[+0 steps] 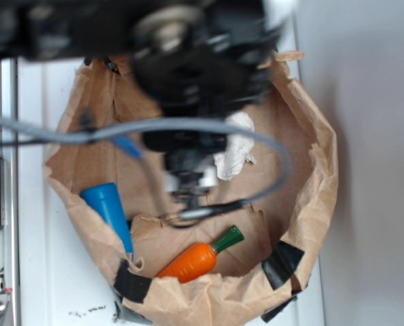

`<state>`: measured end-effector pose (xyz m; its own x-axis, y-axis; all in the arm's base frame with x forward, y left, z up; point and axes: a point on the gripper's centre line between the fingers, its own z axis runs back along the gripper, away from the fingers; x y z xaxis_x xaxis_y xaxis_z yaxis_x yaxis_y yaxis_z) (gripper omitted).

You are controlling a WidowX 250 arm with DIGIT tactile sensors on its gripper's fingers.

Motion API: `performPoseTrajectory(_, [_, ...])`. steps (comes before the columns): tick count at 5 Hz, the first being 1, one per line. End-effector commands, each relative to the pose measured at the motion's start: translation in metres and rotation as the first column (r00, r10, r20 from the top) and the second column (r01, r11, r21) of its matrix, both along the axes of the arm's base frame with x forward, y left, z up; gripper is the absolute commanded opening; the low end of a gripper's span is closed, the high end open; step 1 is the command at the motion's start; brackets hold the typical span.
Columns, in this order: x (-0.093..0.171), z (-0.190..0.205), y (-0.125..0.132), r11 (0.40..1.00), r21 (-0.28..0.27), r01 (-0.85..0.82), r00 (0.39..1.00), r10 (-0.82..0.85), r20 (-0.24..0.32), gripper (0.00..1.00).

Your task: Grab the white paper.

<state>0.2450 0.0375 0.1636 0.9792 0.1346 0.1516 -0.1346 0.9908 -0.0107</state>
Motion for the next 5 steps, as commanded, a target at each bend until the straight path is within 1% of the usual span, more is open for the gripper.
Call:
performPoseTrajectory(1, [0.019, -0.022, 0.005, 0.999, 0.047, 0.011, 0.999, -0.013, 0.047, 1.00])
performPoseTrajectory(2, [0.033, -0.040, 0.007, 0.997, 0.075, 0.000, 0.999, -0.003, 0.033, 1.00])
performPoseTrajectory(3, [0.036, -0.054, 0.008, 0.995, 0.095, -0.008, 1.000, 0.005, 0.027, 1.00])
performPoseTrajectory(4, [0.040, -0.064, 0.009, 0.995, 0.097, -0.003, 0.999, 0.000, 0.032, 1.00])
performPoseTrajectory(5, [0.047, -0.071, 0.017, 0.996, 0.091, 0.008, 0.999, -0.013, 0.051, 1.00])
